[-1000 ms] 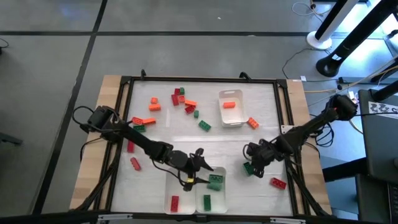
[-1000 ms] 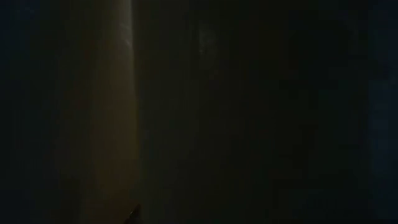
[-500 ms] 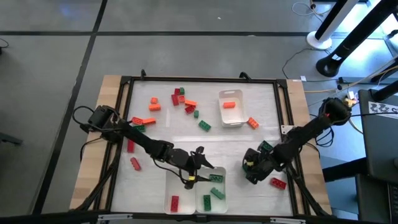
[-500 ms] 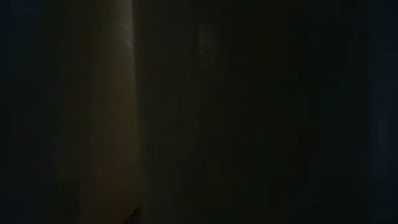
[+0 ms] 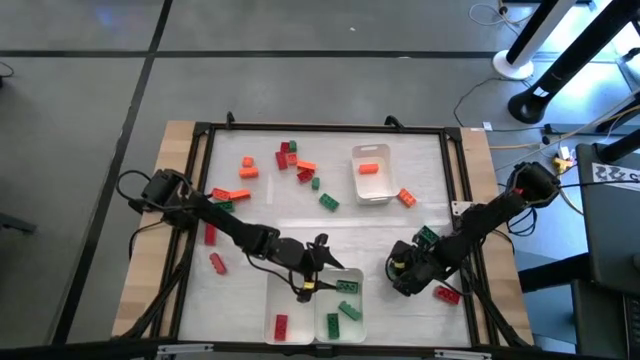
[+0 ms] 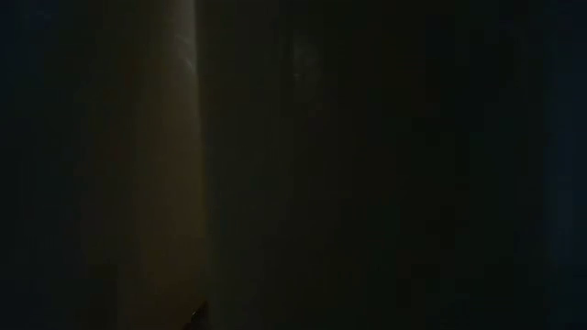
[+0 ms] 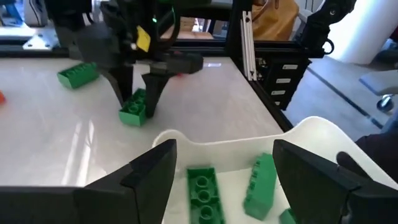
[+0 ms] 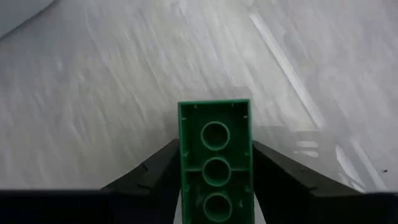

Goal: Sort blocks
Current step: Put the green game piece into the bottom right white bin

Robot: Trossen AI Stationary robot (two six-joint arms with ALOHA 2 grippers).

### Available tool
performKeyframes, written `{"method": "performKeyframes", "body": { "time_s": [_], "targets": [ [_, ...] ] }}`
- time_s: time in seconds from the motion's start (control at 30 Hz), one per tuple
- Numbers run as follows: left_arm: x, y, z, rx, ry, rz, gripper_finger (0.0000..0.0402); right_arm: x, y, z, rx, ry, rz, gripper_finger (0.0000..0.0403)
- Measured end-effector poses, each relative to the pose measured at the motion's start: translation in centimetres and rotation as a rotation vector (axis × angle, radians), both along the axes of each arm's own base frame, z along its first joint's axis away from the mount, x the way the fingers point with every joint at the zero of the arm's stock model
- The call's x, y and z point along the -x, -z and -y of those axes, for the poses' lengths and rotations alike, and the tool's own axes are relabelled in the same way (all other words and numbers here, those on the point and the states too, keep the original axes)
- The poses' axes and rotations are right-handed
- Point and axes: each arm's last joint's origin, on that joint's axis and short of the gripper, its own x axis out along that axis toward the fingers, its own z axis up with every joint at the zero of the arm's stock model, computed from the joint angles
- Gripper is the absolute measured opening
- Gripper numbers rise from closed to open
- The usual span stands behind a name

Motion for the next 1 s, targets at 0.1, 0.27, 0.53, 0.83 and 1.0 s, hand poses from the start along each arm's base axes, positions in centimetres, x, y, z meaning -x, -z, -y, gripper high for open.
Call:
{"method": "performKeyframes", "body": {
  "time_s": [0.1, 0.27, 0.53, 0.83, 1.0],
  "targets": [
    [0.2, -0.8, -0.1, -0.016, 0.008, 0.025, 0.0255, -0.1, -0.1, 0.0, 0.012, -0.024, 0.001, 0.0147],
    [1.3, -3.0, -0.8, -0.041, -0.011, 0.005, 0.0255, -0.9, -1.0, -0.5, 0.062, -0.089, 0.052, 0.0142],
    [5.6, -6.3, -5.1, -0.089, -0.317, -0.266, 0.0255, -3.2, -4.8, -2.2, 0.103, -0.235, 0.200, 0.0153],
    [11.6, -7.5, -11.2, -0.137, -0.642, -0.635, 0.0255, -5.4, -9.9, -3.7, 0.202, -0.441, 0.360, 0.0148],
    [13.8, -6.4, -13.8, -0.201, -0.743, -0.867, 0.0255, -6.3, -11.8, -4.5, 0.261, -0.569, 0.486, 0.0154]
  ]
}}
